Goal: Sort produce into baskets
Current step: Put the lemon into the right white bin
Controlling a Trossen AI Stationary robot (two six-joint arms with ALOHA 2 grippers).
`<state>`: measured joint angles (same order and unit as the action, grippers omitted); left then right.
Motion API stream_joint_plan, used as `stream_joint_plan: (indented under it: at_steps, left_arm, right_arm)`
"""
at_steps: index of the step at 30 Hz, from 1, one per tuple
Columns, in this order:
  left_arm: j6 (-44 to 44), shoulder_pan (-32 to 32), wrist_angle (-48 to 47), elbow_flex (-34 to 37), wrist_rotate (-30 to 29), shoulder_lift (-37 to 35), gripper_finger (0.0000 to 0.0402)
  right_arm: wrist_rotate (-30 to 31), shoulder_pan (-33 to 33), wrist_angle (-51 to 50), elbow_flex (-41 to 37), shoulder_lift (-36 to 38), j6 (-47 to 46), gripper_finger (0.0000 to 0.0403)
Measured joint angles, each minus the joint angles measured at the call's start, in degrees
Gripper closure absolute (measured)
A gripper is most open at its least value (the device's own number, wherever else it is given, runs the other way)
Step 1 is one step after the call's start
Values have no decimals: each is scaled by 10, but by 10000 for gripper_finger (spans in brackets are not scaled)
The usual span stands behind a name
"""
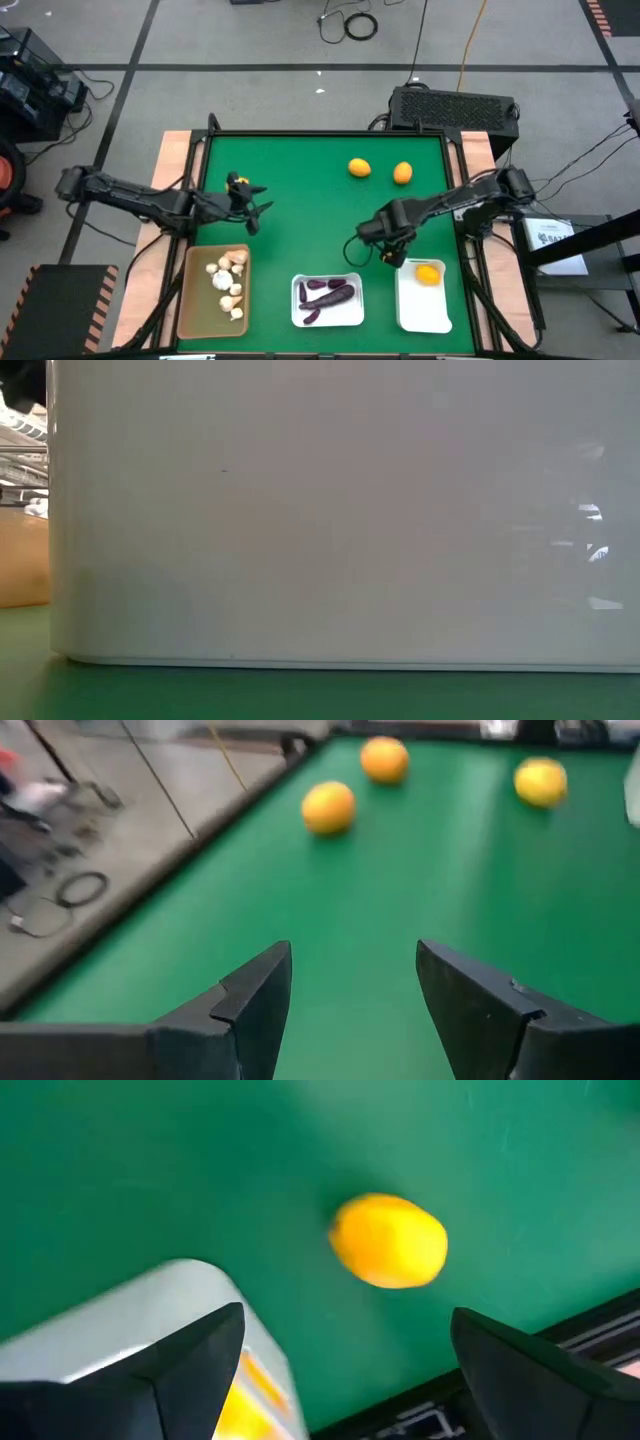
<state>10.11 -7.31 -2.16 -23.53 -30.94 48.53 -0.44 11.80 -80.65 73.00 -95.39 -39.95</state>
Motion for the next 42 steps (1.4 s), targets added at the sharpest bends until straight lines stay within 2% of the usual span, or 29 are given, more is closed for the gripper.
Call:
stream_joint_plan:
  at_steps: [4,11,17,22,26,42]
  left_arm:
    - [0,19,1,14,35,0,178]
    - [0,25,-9,14,12,0,178]
    - [0,25,-9,14,12,0,178]
    - [0,25,-9,14,12,0,178]
    - [0,25,-9,14,12,0,178]
    - [0,25,-9,14,12,0,178]
  right_arm:
    - [-13,-35,18,-55,13,30,57]
    - [-12,-48,44,-127,14,194,57]
    - [-9,-43,79,-148,14,286,57]
    - [55,-42,128,-148,14,334,57]
    - [65,-42,151,-148,14,376,57]
    - [59,-44,169,-162,-11,409,57]
